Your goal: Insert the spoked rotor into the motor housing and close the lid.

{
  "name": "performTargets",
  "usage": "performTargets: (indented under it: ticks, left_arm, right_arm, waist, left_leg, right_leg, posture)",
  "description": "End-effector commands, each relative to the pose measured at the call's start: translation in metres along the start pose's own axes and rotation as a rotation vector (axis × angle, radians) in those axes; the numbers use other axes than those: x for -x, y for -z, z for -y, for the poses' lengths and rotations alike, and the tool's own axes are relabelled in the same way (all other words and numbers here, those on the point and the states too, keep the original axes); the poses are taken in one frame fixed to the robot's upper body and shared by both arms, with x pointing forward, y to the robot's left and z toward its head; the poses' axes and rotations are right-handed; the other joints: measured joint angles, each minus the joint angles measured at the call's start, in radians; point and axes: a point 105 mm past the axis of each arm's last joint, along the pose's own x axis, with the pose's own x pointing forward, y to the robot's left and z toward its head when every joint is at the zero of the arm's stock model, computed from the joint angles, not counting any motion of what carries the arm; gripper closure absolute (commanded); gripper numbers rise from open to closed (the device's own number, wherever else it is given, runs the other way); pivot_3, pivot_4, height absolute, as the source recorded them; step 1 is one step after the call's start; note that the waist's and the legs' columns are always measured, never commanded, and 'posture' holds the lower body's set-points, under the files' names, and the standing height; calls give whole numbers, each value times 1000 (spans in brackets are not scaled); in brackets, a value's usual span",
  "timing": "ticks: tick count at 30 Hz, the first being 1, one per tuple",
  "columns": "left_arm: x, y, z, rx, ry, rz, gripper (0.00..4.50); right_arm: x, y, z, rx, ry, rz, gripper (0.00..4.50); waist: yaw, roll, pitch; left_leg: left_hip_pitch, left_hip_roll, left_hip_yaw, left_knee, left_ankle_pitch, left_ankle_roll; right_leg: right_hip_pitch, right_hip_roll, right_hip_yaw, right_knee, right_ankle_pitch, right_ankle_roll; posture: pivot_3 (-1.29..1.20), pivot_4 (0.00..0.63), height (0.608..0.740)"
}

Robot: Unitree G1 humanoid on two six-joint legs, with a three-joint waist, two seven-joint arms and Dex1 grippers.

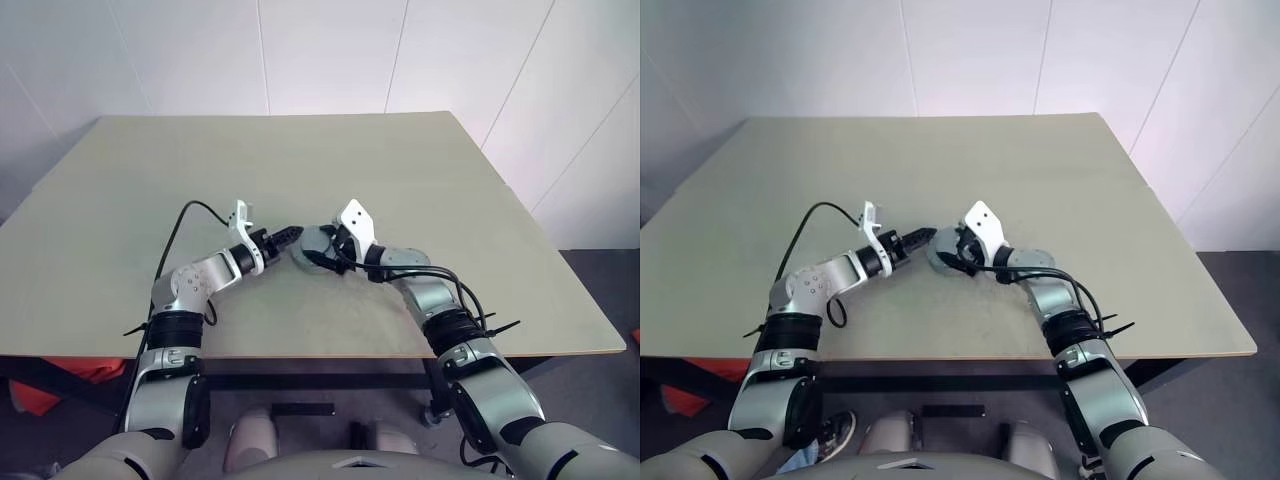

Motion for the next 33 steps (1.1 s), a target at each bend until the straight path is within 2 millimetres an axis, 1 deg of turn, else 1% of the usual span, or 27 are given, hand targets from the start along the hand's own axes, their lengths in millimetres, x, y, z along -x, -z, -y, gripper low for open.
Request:
performTargets:
  ticks: [1, 6, 8, 12, 13, 15, 17, 19, 25, 28, 31, 33]
  left_arm:
    - [-4, 10, 0, -7, -21, -66, 3601]
    - [-2, 17, -20, 0, -129, -112, 3601]
    - [-1, 18, -25, 1, -154, -119, 3601]
    - [0, 17, -26, 3, -152, -121, 3601]
    - [0, 17, -26, 3, -151, -121, 3601]
    - [0, 17, -26, 2, -148, -121, 3637]
    - [-1, 17, -25, 1, -143, -121, 3637]
    - [-1, 17, -23, 1, -135, -122, 3637]
    - [-3, 18, -19, -2, -111, -129, 3637]
    - [-3, 19, -11, 13, -57, -129, 3637]
    - [-5, 22, 0, 29, -1, -143, 3637]
    - [-5, 26, 2, 24, 2, -159, 3637]
  right_arm:
    - [12, 39, 2, -31, 30, -155, 1444]
    - [12, 38, 4, -35, 43, -154, 1444]
    - [12, 38, 5, -36, 49, -154, 1444]
    - [13, 36, 9, -48, 63, -152, 1444]
    - [13, 35, 9, -61, 63, -148, 1444]
    - [13, 34, 10, -74, 60, -142, 699]
    - [13, 34, 8, -59, 46, -146, 50]
    - [14, 32, 9, -37, 50, -139, 50]
    - [21, 11, 7, -24, 17, -48, 50]
    - [27, -3, 9, -39, 11, 14, 50]
    - [34, -17, 15, -67, 27, 67, 50]
    - [38, -23, 20, -87, 42, 94, 50]
  waist:
    - [0, 0, 0]
    - [0, 0, -1]
    - [1, 1, -1]
    - [-1, 2, -1]
    - [-2, 3, -2]
    - [-4, 2, -3]
    - [-4, 1, -3]
    - [-4, 1, -4]
    - [0, 1, -4]
    - [0, 1, -4]
    - [0, 1, -4]
    - [1, 1, -3]
  left_leg:
    - [0, 0, 0, 0, 0, 0]
    - [2, 0, 0, 0, 0, 0]
    - [4, -1, 0, -1, 0, 0]
    - [13, -2, -1, -3, -1, 1]
    - [14, -2, -2, -5, -1, 1]
    - [15, -2, -3, -8, -1, 1]
    - [13, -4, -2, -9, -1, 2]
    - [13, -6, -2, -9, -1, 2]
    - [12, -7, -2, -14, -2, 3]
    - [11, -7, -1, -15, -2, 3]
    - [8, -7, -1, -16, -2, 3]
    - [6, -7, 0, -16, -2, 3]
  right_leg:
    - [0, 0, 0, 0, 0, 0]
    - [2, 0, 0, 0, 0, 0]
    - [5, 0, 0, -1, -1, 1]
    - [15, -1, 0, -9, -3, 5]
    - [16, -1, -1, -15, -3, 5]
    - [18, -1, -2, -23, -3, 5]
    - [20, -3, -1, -25, -3, 5]
    - [20, -5, -1, -25, -3, 5]
    - [20, -5, -1, -25, -3, 5]
    - [19, -5, -1, -25, -3, 5]
    - [16, -5, -1, -24, -3, 5]
    - [15, -5, -1, -24, -2, 4]
  posture:
    - [0, 0, 740]
    - [0, 0, 740]
    - [0, 0, 740]
    - [0, 0, 740]
    - [0, 0, 740]
    - [0, 0, 740]
    - [0, 0, 740]
    - [0, 0, 740]
    - [0, 0, 740]
    - [0, 0, 740]
    - [0, 0, 740]
    - [0, 0, 740]
